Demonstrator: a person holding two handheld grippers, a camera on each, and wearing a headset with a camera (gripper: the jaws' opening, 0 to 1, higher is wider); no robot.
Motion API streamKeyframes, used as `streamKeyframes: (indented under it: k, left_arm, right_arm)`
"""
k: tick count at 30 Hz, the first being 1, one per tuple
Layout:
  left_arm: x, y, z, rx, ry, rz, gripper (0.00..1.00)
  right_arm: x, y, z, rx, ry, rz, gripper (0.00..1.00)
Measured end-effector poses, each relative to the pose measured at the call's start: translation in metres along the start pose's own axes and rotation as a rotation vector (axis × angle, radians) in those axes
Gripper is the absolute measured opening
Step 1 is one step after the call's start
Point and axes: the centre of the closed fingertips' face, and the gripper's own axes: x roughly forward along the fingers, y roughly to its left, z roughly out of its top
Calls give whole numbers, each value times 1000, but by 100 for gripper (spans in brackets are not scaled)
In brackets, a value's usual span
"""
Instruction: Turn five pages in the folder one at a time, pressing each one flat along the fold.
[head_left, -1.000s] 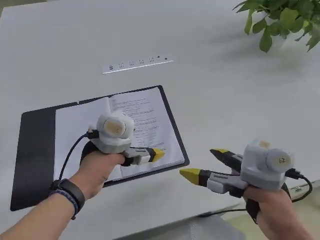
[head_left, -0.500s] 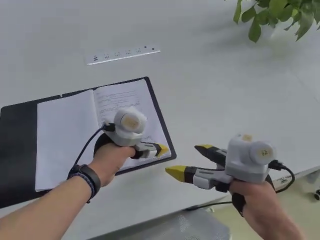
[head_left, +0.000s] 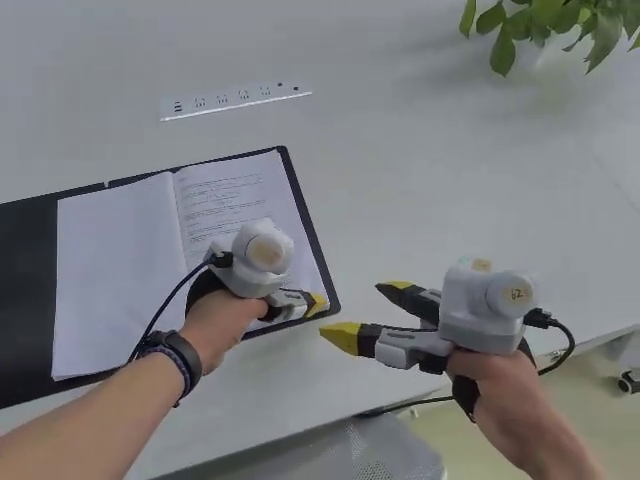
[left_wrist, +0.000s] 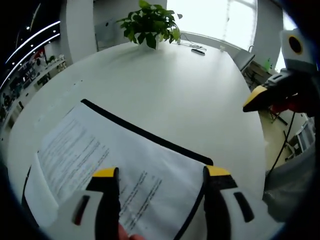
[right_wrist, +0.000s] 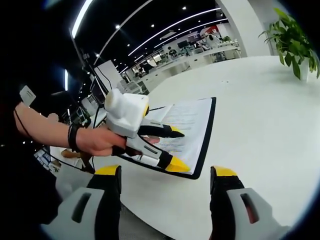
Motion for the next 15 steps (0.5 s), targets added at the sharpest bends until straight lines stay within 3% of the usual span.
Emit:
streamKeyframes:
  k: [3,10,15]
  left_arm:
    - [2,0,-3,31,-2,21,68]
    - [1,2,-3,30,-25,17,67]
    - [1,2,-1,34,-34,14,66]
  right_arm:
    - [2,0,-4,2,11,8,71]
    - [6,1,-7,-3,22,23,70]
    - [6,-3,5,27,-27,36,67]
